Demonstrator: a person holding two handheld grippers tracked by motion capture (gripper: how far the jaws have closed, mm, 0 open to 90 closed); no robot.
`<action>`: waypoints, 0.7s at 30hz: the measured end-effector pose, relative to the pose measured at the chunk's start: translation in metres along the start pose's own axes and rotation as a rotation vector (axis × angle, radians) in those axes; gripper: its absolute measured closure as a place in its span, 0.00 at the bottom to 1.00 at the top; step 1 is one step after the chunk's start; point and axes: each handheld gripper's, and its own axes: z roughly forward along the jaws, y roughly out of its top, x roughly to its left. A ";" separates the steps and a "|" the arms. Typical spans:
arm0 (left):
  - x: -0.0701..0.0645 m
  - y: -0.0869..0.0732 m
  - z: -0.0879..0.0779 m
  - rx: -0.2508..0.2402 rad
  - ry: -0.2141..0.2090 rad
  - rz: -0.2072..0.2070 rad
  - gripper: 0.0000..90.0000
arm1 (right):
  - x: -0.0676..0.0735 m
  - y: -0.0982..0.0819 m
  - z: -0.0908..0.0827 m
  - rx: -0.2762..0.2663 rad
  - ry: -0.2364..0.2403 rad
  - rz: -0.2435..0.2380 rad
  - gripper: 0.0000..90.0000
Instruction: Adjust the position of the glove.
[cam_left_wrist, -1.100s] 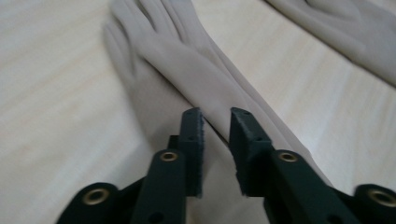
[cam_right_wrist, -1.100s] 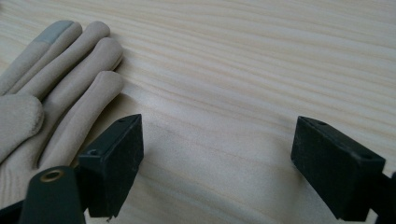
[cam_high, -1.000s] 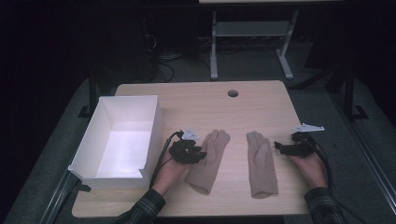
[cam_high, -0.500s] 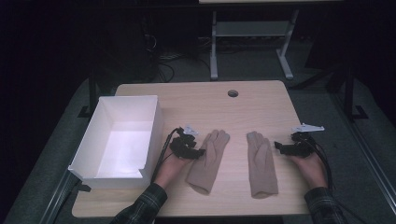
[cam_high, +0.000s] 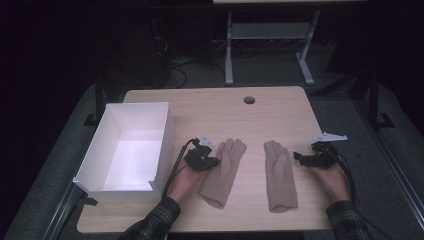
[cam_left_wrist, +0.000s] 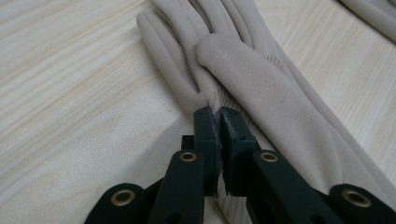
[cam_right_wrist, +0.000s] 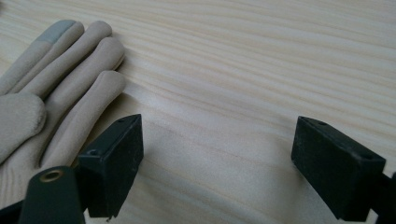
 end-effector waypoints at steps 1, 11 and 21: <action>0.002 -0.001 0.000 -0.013 -0.021 -0.028 0.96 | 0.000 0.000 0.000 0.001 0.001 -0.001 0.18; 0.011 0.003 -0.013 -0.090 -0.110 -0.102 0.96 | 0.002 -0.001 -0.006 0.009 0.037 0.003 0.27; 0.011 0.006 -0.018 -0.108 -0.111 -0.088 0.96 | 0.015 -0.001 -0.030 0.024 0.162 -0.020 0.61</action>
